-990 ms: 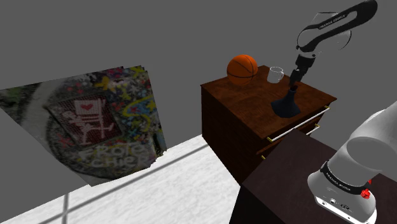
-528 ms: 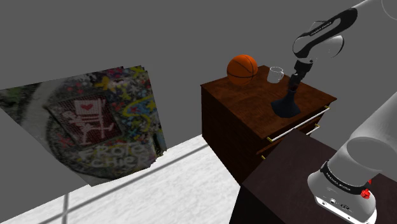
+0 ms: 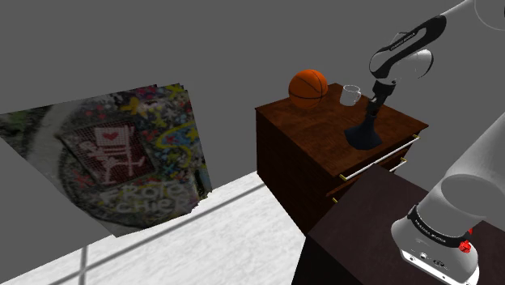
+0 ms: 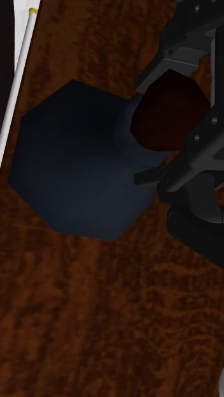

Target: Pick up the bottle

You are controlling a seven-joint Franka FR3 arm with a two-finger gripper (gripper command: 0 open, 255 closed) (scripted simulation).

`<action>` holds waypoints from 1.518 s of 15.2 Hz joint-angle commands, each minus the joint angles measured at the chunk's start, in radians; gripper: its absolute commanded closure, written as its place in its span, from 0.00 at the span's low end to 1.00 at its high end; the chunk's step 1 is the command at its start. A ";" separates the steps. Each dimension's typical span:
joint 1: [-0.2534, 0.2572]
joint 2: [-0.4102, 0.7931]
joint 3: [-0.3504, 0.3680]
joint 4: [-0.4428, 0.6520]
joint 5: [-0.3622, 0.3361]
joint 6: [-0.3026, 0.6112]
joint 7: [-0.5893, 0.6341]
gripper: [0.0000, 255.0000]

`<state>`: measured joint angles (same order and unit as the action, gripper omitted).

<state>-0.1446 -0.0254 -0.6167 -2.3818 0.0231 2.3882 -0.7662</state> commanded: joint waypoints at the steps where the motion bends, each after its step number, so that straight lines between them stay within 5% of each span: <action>1: 0.000 0.001 -0.001 0.000 0.000 0.001 0.000 1.00; 6: -0.001 0.001 -0.001 -0.002 0.000 0.003 -0.002 1.00; 23: -0.010 -0.141 0.022 0.091 -0.101 -0.210 0.078 1.00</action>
